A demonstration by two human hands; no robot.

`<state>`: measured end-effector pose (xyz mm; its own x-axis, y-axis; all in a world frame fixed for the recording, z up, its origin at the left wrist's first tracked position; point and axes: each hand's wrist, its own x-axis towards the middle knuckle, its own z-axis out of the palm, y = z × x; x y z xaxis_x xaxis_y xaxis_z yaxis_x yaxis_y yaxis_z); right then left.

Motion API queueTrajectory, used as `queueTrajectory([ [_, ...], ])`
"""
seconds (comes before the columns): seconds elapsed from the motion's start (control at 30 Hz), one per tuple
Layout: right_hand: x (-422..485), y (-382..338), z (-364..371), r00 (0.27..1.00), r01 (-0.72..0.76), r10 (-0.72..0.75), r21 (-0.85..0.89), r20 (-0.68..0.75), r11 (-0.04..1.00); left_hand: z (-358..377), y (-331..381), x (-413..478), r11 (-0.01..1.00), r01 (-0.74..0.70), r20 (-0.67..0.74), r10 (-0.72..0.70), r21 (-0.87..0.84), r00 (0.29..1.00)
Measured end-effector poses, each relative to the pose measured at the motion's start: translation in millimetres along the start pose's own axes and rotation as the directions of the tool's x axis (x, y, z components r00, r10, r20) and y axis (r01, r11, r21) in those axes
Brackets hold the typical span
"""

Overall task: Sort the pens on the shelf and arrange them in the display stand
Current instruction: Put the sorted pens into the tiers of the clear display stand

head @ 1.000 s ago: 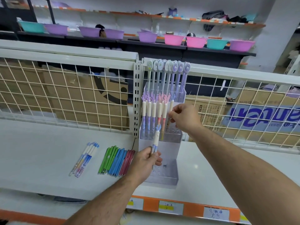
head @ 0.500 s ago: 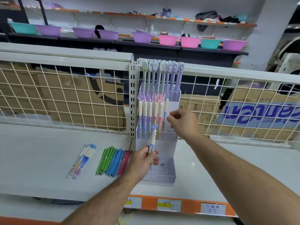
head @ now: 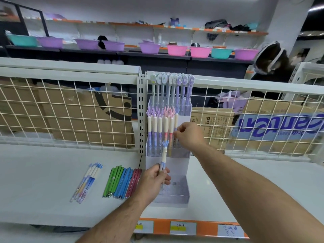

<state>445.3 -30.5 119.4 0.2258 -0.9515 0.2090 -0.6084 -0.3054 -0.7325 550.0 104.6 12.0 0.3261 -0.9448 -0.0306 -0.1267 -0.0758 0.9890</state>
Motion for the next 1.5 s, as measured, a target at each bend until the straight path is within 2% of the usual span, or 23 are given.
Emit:
queueTrajectory([
  [0.1,-2,2,-1,1.0,-0.009,0.01,0.033,-0.019,0.999,-1,-1,1,1.0,-0.004,-0.001,0.004,-0.006,1.0],
  [0.23,-23,7,-5,0.992,0.004,0.013,0.135,-0.124,0.991,-2,-1,2,1.0,-0.004,0.009,0.004,-0.018,1.0],
  [0.3,-43,13,-3,0.994,0.015,0.004,0.169,-0.11,0.985,-3,-1,2,1.0,-0.003,0.015,0.004,-0.031,1.0],
  [0.37,-62,20,2,1.0,-0.005,-0.002,0.2,0.031,0.98,-3,-2,2,0.999,-0.002,0.023,0.003,-0.044,1.0],
  [0.47,-81,28,14,0.952,-0.051,-0.021,0.225,0.305,0.973,-3,-1,1,0.999,-0.015,0.052,0.017,-0.031,0.998],
  [0.53,-84,32,20,0.935,-0.057,-0.04,0.262,0.351,0.963,-4,0,0,0.999,-0.026,0.066,0.028,-0.027,0.997],
  [1.0,-87,33,29,0.975,-0.049,-0.035,0.363,0.22,0.931,-4,-5,2,0.998,-0.048,0.07,0.051,-0.038,0.996],
  [1.13,-87,33,27,0.97,-0.066,-0.02,0.346,0.241,0.936,-5,-7,3,0.999,-0.047,0.086,0.049,-0.027,0.995],
  [1.27,-90,30,25,0.975,-0.086,-0.011,0.417,0.224,0.905,-5,-9,5,0.998,-0.046,0.08,0.049,-0.039,0.996],
  [1.4,-89,28,23,0.98,-0.077,-0.012,0.439,0.197,0.895,-4,-9,7,0.994,-0.027,0.074,0.035,-0.107,0.997],
  [1.5,-80,18,10,0.993,-0.028,-0.032,0.484,0.114,0.874,-4,-9,7,0.989,-0.006,0.062,0.015,-0.147,0.998],
])
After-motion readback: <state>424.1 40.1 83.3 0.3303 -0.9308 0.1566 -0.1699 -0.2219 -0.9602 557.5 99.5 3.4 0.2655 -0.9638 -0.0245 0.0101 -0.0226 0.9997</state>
